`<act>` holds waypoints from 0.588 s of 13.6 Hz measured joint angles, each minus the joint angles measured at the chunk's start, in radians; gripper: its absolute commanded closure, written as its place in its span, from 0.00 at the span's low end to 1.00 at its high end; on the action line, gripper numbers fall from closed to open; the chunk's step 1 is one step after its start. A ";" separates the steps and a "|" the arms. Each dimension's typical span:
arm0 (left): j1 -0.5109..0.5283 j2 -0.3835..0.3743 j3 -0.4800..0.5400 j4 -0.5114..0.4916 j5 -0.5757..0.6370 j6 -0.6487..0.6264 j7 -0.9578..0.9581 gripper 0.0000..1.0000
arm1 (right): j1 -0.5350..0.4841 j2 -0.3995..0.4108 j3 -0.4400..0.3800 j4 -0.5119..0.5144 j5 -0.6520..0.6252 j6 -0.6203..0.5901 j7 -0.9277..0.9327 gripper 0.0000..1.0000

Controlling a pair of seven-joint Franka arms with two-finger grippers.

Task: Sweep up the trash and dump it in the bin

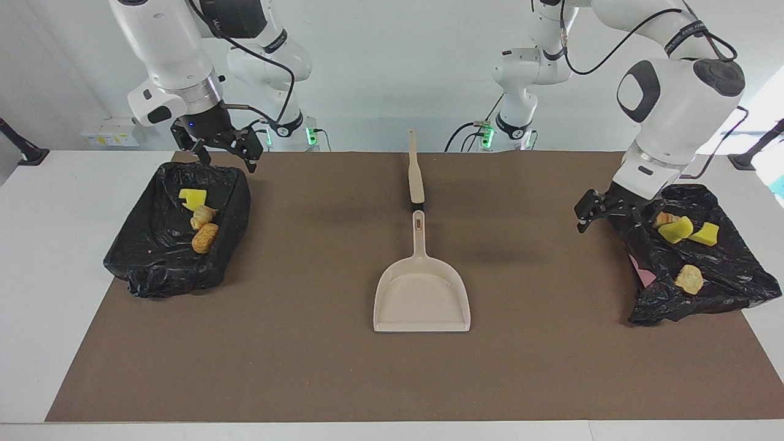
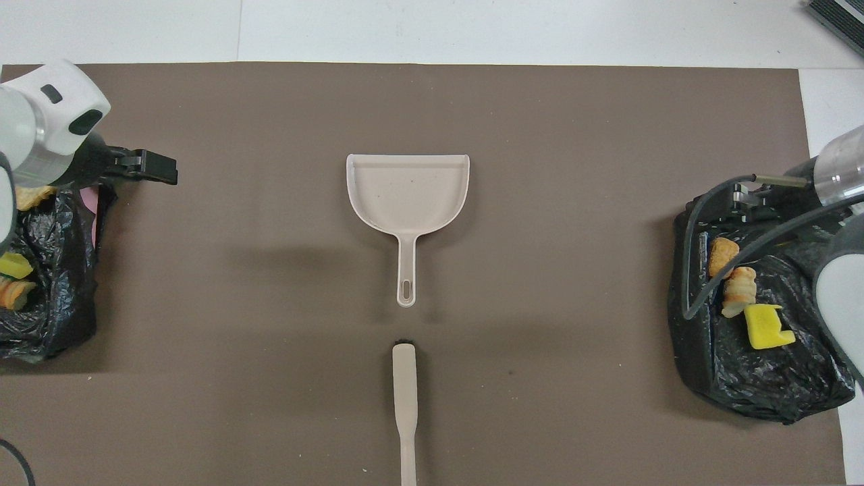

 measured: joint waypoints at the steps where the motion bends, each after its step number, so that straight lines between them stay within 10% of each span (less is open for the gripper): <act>1: 0.002 -0.019 0.004 0.010 0.001 -0.041 0.002 0.00 | 0.000 0.000 0.000 0.001 0.000 0.000 -0.014 0.00; 8: 0.002 -0.102 0.014 0.048 0.023 -0.192 0.035 0.00 | -0.001 0.000 0.001 0.001 0.000 0.000 -0.036 0.00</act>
